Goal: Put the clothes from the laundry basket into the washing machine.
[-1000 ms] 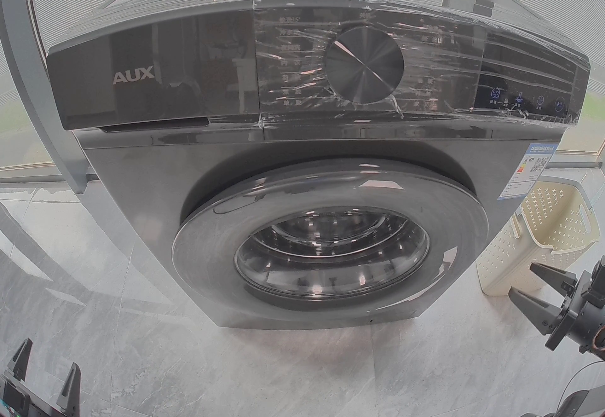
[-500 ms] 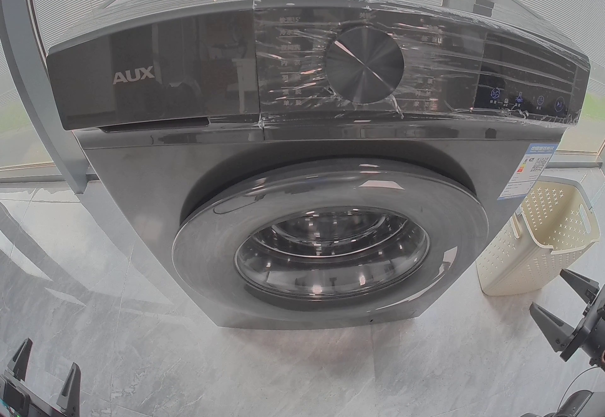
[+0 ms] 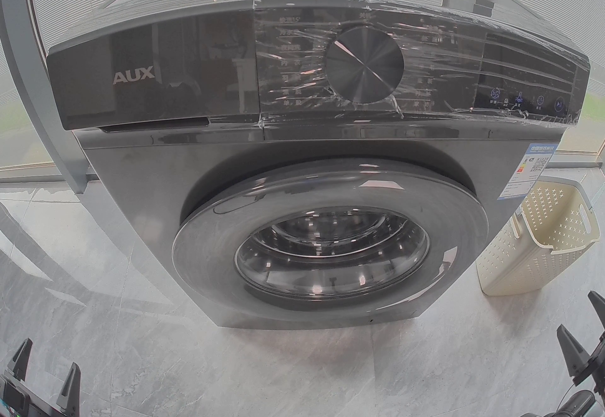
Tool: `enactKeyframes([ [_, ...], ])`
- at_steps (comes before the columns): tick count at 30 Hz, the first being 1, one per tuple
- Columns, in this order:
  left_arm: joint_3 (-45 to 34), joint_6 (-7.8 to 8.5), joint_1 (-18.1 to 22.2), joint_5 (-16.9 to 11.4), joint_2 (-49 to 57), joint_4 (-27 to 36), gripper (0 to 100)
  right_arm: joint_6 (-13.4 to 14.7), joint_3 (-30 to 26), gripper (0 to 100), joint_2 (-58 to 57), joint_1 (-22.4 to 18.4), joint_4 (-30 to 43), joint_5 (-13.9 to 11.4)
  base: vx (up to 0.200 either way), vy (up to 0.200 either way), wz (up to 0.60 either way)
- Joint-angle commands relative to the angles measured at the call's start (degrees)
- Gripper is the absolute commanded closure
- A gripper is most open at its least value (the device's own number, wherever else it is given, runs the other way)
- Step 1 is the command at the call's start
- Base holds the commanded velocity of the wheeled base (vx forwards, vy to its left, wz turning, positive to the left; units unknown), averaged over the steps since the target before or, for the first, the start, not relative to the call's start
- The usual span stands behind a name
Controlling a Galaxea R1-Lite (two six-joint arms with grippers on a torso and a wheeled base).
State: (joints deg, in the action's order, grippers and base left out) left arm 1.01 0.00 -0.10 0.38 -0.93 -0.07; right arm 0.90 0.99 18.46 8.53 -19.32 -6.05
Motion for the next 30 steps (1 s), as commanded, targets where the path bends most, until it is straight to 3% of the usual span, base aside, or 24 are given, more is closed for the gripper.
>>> enactKeyframes([
  [1, -0.9, -0.18, 0.0, 0.1, 0.9, 0.0, 0, 0.8, -1.0, 0, -14.7, -1.9, 8.8, 0.2, 0.000, 0.000, 0.00],
  [6, -0.9, -0.18, 0.0, 0.1, 0.9, 0.0, 0, 0.7, -1.0, 0, -14.1, -2.2, 6.5, 1.6, 0.000, 0.000, 0.00],
  [8, -0.9, -0.18, 0.0, 0.1, 0.9, 0.0, 0, 0.2, -1.0, 0, -14.8, -6.2, 6.9, 1.7, 0.000, 0.000, 0.00],
  [9, -0.9, -0.18, 0.0, 0.1, 0.9, 0.0, 0, 0.2, -1.0, 0, -14.8, -6.2, 6.9, 1.7, 0.000, 0.000, 0.00],
  [10, -0.9, -0.18, 0.0, 0.1, 0.9, 0.0, 0, -0.2, -1.0, 0, -15.7, -8.4, 7.5, 0.3, 0.000, 0.000, 0.00],
  [12, -1.0, -0.18, 0.0, 0.1, 0.9, 0.0, 0, -0.2, -1.0, 0, -17.6, -8.5, 9.8, -1.2, 0.000, 0.000, 0.00],
  [15, -1.0, -0.09, 0.0, 0.3, 0.9, 0.0, 0, 0.7, -1.0, 0, -18.5, -8.2, 15.9, -1.2, 0.000, 0.000, 0.00],
  [19, -1.0, -0.18, 0.0, 0.5, 0.9, 0.0, 0, 0.3, -1.0, 0, -18.5, -8.3, 16.3, 1.4, 0.000, 0.000, 0.00],
  [24, -0.9, -0.26, 0.0, 0.4, 0.9, 0.0, 0, 0.2, -1.0, 0, -18.5, -8.3, 16.3, 2.0, 0.000, 0.000, 0.00],
  [26, -0.9, -0.18, 0.0, 0.3, 0.9, 0.0, 0, -0.6, -1.0, 0, -18.5, -8.2, 18.8, 5.3, 0.000, 0.000, 0.00],
  [28, -0.9, -0.44, 0.0, 0.3, 0.9, 0.0, 0, -0.6, -1.0, 0, -18.5, -8.2, 19.4, 6.6, 0.000, 0.000, 0.00],
  [30, -0.9, -0.35, 0.0, 0.3, 0.9, 0.0, 0, -0.6, -1.0, 0, -18.5, -8.2, 19.1, 6.0, 0.000, 0.000, 0.00],
])
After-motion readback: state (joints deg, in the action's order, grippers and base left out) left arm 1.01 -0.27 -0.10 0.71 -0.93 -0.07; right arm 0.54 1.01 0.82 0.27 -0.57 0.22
